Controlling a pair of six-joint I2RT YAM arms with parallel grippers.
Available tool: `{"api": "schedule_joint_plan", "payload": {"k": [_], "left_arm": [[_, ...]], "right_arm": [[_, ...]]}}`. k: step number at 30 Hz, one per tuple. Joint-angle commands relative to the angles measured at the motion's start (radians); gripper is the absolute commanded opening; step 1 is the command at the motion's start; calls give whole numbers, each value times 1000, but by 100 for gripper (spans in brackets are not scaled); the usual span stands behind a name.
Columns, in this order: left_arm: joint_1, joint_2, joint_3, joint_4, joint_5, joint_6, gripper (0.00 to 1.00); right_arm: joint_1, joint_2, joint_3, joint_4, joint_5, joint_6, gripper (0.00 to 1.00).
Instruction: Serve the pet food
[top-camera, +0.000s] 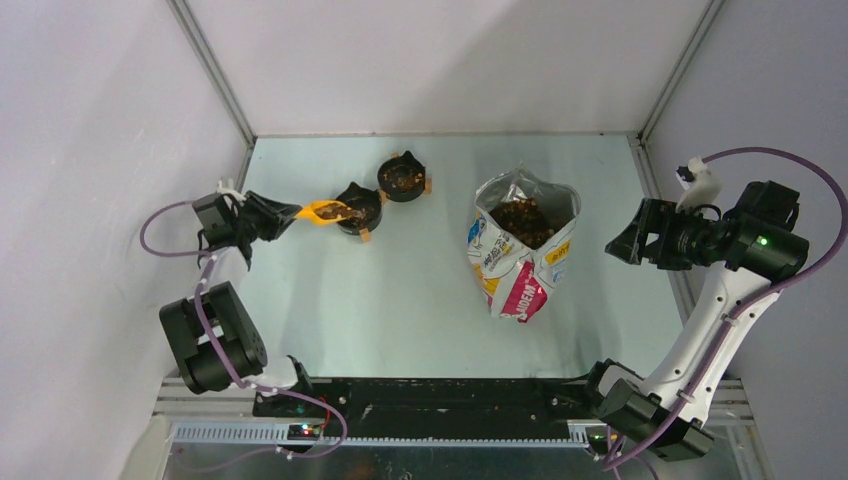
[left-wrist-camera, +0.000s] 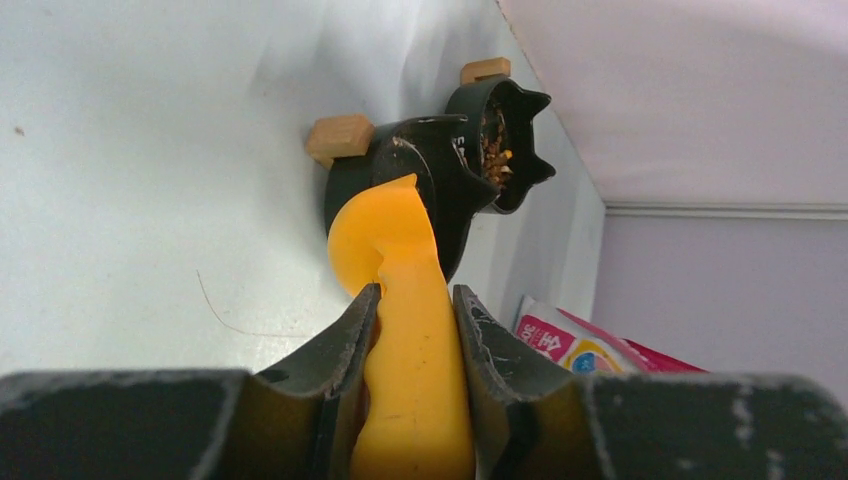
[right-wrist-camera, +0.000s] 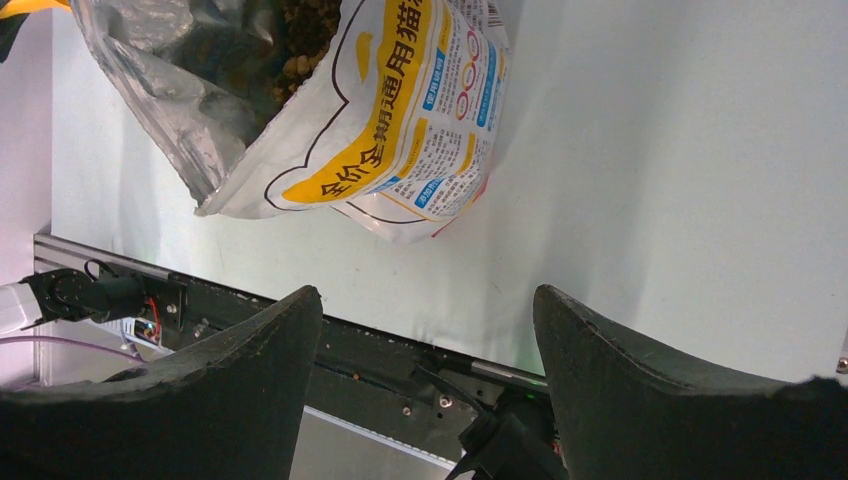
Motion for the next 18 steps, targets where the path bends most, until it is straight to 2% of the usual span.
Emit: {"api": "schedule_joint_plan", "payload": {"k": [1,18], "left_arm": [[-35,-28,66,-117,-99,166,0],[-280,-36,276,-374,-460,521,0]], "right_arm": [[-2,-14,3,2,-16,-1,80],[-2,-15,-1,4,-19,3,80]]}}
